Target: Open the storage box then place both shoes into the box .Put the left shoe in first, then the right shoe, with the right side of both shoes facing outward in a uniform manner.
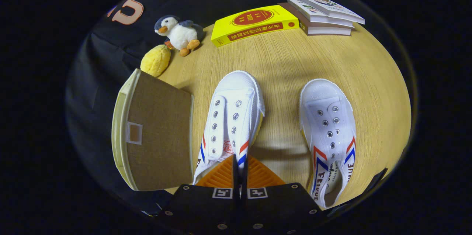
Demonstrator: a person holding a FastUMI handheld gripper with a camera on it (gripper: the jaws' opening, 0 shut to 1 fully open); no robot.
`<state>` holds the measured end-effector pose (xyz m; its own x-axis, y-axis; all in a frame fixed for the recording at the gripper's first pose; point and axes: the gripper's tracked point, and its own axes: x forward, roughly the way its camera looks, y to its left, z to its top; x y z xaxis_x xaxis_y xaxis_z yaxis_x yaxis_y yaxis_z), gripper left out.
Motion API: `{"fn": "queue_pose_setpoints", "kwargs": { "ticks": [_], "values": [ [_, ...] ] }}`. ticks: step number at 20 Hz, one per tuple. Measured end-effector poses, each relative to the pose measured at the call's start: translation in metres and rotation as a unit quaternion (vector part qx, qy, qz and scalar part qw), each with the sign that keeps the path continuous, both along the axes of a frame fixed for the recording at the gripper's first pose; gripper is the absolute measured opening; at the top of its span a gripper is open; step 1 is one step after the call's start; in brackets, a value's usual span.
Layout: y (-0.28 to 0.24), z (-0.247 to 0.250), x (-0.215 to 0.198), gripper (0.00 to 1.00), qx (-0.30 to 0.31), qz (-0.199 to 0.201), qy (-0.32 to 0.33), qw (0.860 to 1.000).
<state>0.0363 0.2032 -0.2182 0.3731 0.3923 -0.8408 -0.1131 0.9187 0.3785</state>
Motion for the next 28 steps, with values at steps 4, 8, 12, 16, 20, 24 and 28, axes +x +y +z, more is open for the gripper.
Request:
{"fn": "queue_pose_setpoints", "kwargs": {
  "ticks": [4,8,12,16,20,24,28],
  "values": [
    [0.006,0.054,0.005,0.00,0.002,-0.022,-0.050,0.999],
    [0.036,0.121,0.001,0.00,0.019,-0.023,-0.098,0.995],
    [0.085,0.175,-0.005,0.00,0.045,-0.020,-0.139,0.989],
    [0.155,0.189,-0.023,0.00,0.071,0.016,-0.142,0.987],
    [0.209,0.164,-0.034,0.00,0.072,0.042,-0.122,0.989],
    [0.234,0.124,-0.036,0.00,0.038,0.052,-0.105,0.992],
    [0.247,0.087,-0.040,0.00,0.012,0.058,-0.087,0.994]
  ]
}}
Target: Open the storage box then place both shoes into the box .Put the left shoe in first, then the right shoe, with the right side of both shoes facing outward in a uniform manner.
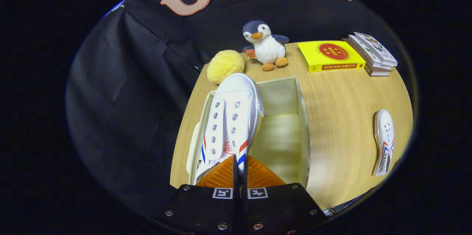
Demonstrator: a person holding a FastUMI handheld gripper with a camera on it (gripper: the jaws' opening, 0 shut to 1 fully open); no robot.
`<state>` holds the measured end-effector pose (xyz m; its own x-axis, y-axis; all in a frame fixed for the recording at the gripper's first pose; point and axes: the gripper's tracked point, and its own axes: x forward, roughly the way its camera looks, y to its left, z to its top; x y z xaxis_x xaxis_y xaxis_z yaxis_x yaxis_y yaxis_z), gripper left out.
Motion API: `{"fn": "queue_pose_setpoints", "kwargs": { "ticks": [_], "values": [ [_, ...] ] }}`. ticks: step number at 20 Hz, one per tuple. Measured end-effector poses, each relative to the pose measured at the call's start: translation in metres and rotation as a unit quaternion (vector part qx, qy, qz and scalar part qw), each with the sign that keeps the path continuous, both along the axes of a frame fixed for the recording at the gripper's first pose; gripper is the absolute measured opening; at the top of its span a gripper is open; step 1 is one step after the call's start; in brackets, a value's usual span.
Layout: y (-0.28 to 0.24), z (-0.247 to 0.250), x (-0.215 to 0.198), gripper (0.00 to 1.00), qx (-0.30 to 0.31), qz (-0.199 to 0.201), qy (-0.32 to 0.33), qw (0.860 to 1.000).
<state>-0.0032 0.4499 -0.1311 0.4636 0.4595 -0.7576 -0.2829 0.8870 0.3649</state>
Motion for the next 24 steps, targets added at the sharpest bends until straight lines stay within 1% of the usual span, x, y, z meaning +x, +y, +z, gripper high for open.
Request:
{"fn": "queue_pose_setpoints", "kwargs": {
  "ticks": [4,8,10,11,12,13,16,17,19,24],
  "values": [
    [0.013,-0.027,-0.004,0.00,-0.005,0.000,0.021,1.000],
    [0.021,-0.048,-0.009,0.00,-0.035,0.009,0.030,0.999],
    [0.025,-0.059,-0.016,0.03,-0.052,0.013,0.047,0.997],
    [0.031,-0.061,-0.017,0.06,-0.047,0.014,0.051,0.997],
    [0.029,-0.060,-0.015,0.12,-0.045,0.012,0.049,0.998],
    [0.025,-0.053,-0.009,0.31,-0.049,0.011,0.040,0.998],
    [0.007,-0.028,-0.003,0.83,-0.047,0.004,0.010,0.999],
    [0.001,-0.017,-0.002,0.95,-0.038,0.003,0.002,0.999],
    [-0.013,0.006,0.001,0.99,-0.025,0.003,-0.019,1.000],
    [-0.058,0.054,0.000,0.99,0.004,-0.002,-0.061,0.998]
  ]
}}
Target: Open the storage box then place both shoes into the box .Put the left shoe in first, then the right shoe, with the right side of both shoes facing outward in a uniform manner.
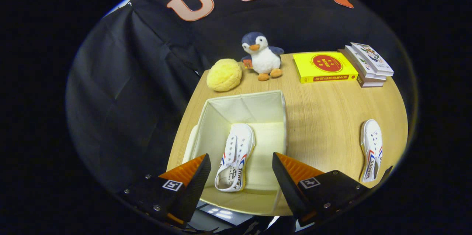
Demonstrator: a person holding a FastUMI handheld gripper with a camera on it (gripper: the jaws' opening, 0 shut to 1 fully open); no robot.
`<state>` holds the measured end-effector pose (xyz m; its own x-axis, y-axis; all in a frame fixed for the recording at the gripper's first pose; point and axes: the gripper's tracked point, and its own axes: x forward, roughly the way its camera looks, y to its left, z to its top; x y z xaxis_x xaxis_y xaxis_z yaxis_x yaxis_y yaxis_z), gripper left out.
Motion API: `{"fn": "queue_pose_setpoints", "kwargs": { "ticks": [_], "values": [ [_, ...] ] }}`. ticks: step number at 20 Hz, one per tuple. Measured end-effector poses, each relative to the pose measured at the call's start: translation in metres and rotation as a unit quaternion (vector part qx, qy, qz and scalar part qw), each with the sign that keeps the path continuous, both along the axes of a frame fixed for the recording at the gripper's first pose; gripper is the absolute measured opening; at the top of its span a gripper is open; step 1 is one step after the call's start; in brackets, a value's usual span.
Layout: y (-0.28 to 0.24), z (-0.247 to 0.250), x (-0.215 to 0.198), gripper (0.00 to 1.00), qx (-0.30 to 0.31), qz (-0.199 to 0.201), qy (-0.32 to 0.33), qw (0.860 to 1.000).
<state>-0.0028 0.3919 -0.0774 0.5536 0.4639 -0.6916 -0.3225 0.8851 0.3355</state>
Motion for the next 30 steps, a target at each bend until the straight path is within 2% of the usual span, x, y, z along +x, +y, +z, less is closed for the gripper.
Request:
{"fn": "queue_pose_setpoints", "kwargs": {
  "ticks": [4,9,13,18,24,30],
  "values": [
    [-0.064,0.014,0.006,0.99,-0.011,-0.019,-0.020,1.000],
    [-0.162,0.001,0.022,0.99,-0.041,-0.061,-0.012,0.997],
    [-0.246,-0.032,0.033,0.99,-0.083,-0.091,0.012,0.992],
    [-0.326,-0.096,0.036,0.98,-0.131,-0.105,0.061,0.984],
    [-0.356,-0.158,0.029,0.87,-0.149,-0.083,0.111,0.979],
    [-0.347,-0.191,0.029,0.70,-0.147,-0.060,0.141,0.977]
  ]
}}
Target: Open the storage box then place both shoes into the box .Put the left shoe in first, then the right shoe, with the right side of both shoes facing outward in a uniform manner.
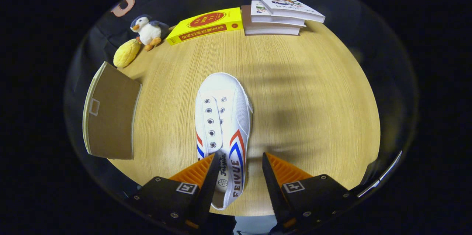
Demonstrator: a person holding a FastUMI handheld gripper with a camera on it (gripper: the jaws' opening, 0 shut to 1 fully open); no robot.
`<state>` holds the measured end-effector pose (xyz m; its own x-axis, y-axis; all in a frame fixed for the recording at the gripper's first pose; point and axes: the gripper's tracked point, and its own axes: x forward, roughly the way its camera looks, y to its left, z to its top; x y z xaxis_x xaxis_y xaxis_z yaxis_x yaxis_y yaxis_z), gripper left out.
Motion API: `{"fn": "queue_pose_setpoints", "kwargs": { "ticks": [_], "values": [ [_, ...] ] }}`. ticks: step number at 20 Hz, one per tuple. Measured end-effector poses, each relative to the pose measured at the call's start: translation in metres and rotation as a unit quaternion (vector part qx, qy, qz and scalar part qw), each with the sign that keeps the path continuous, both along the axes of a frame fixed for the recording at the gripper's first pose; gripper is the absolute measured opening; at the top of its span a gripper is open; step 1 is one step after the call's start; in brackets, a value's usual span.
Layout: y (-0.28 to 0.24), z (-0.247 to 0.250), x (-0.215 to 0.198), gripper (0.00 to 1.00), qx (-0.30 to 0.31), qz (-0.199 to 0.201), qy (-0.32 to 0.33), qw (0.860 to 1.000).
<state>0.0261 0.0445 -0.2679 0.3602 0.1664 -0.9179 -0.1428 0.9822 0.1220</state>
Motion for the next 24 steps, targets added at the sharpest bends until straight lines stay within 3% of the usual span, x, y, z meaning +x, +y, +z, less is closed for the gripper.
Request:
{"fn": "queue_pose_setpoints", "kwargs": {
  "ticks": [5,10,12,14,15,21,24],
  "values": [
    [0.008,-0.014,0.001,0.43,0.005,0.008,0.016,1.000],
    [0.008,-0.013,0.003,0.34,0.010,0.013,0.006,1.000],
    [0.005,-0.013,0.006,0.24,0.003,0.013,-0.005,1.000],
    [0.003,-0.013,0.008,0.05,0.013,-0.005,-0.018,1.000],
    [0.002,-0.011,0.008,0.00,0.021,-0.013,-0.024,0.999],
    [0.028,0.035,0.019,0.00,0.089,-0.068,-0.058,0.992],
    [0.053,0.075,0.018,0.00,0.093,-0.076,-0.084,0.989]
  ]
}}
